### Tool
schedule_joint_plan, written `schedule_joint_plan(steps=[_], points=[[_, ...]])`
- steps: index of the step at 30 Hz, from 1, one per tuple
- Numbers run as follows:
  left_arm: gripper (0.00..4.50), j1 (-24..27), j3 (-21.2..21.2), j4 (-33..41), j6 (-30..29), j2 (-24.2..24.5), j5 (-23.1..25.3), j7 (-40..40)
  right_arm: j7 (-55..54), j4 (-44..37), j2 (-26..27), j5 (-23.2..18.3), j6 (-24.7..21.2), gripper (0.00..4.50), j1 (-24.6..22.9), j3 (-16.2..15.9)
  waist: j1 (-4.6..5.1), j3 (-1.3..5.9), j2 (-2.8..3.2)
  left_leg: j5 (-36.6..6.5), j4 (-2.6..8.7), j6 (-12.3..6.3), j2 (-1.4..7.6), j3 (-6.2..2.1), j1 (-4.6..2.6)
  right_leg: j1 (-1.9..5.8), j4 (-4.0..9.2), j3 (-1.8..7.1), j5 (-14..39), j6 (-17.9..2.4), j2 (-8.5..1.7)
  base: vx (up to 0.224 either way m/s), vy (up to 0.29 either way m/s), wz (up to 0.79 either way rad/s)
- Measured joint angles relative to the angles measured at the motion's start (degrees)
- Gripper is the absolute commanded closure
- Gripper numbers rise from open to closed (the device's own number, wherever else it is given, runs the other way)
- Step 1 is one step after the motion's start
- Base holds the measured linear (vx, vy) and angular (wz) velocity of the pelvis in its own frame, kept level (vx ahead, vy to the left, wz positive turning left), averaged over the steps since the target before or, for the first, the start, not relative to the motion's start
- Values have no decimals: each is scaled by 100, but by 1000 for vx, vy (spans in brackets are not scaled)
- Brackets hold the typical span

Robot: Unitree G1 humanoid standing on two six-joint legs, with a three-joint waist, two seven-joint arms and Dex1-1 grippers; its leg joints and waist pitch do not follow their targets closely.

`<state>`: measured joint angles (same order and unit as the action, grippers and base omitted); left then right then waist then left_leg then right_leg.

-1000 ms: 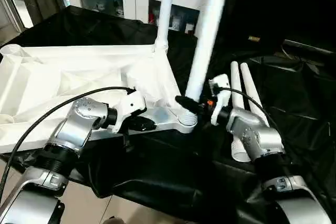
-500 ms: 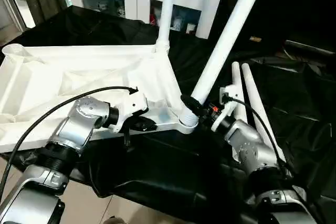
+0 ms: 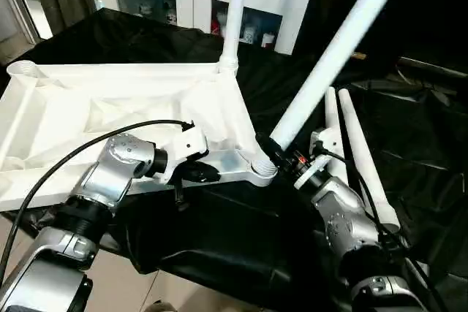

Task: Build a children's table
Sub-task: Insert table leg to table base

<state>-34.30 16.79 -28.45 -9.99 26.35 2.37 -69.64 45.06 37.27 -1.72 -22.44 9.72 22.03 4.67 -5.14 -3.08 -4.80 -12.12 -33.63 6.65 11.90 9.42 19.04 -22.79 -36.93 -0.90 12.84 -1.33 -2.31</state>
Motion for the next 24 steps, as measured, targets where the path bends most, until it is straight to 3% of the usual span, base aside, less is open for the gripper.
schedule_joint_plan(steps=[12, 16, 24], points=[[450, -12, 71, -37, 138, -10, -49, -74, 128, -442, -312, 279, 243, 259, -305, -337, -27, -3, 6, -3, 10, -5, 0, 0, 1, 0, 21, -3, 0, 0, -1, 0, 0, 0], [450, -12, 84, -54, 163, -8, -50, -22, 172, -576, -496, 598, 363, 259, -288, -537, -24, -2, 3, -2, 8, -4, 0, 1, 1, 4, 19, -3, 0, 1, -1, 0, 0, 0], [450, -10, 98, -59, 184, 45, -39, -20, 324, -528, -724, 734, -199, 259, 71, -782, 2, 3, -6, -1, 8, -3, 0, 2, -1, 5, 13, -2, -1, 2, -3, 0, 0, 0]])
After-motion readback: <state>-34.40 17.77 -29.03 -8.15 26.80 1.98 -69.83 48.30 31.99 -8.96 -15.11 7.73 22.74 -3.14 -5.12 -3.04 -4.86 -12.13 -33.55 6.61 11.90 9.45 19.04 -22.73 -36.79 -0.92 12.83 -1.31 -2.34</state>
